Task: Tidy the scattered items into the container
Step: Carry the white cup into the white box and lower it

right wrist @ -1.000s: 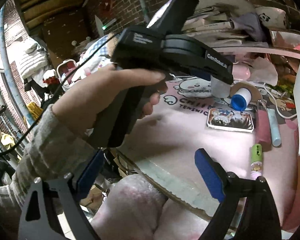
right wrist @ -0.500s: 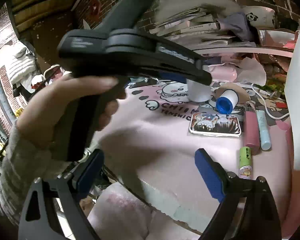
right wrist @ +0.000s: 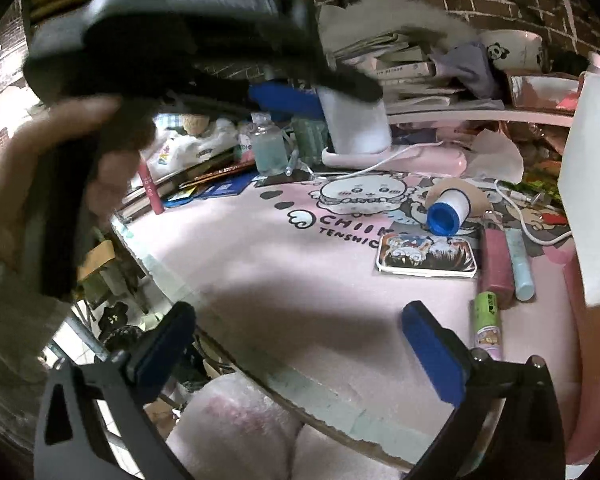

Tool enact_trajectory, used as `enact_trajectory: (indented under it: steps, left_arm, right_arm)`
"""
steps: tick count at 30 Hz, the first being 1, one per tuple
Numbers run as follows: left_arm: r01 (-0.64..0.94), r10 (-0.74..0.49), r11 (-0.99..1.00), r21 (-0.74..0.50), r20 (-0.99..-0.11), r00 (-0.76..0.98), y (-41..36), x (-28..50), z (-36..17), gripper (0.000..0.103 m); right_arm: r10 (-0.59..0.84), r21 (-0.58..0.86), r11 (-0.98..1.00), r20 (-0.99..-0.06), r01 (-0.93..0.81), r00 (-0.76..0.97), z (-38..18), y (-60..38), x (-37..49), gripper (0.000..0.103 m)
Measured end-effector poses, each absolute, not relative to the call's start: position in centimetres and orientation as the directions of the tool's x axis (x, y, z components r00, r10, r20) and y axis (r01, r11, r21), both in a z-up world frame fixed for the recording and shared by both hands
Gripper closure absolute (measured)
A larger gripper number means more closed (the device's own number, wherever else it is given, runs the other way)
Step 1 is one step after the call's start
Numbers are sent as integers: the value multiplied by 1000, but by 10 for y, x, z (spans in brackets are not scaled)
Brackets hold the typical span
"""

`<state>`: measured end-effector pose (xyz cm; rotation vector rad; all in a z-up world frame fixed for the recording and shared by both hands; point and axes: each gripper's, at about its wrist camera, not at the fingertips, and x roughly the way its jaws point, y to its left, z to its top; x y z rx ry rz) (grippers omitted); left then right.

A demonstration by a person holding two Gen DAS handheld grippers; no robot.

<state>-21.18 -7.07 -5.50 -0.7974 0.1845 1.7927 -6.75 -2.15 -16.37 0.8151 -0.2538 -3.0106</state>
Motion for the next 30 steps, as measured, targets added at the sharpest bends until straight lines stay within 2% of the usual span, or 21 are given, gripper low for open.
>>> enact_trajectory:
  steps: [5,11,19,30]
  left_arm:
    - [-926,828,-256,-276,-558,-62,-64,-188,-23,65]
    - [-964,821,-74,-257,-565,88,-31,-146,11,65]
    - [-965,744,107,-239,-624,237,29,-93,23,65]
    - [-961,641,156,-227,-717,273,106,-63,22,65]
  right_arm:
    - [-27,139,-989,-462,-43,-886,-165,-26,-61,0]
    - [-1,91,-995,-397,-39,-918,-165,-39,-49,0]
    - [-42,133,-991,-403,-13,-914,-169,-38,-43,0]
    - [-76,200,-980,-384,-2,-920,-170,-26,-35,0]
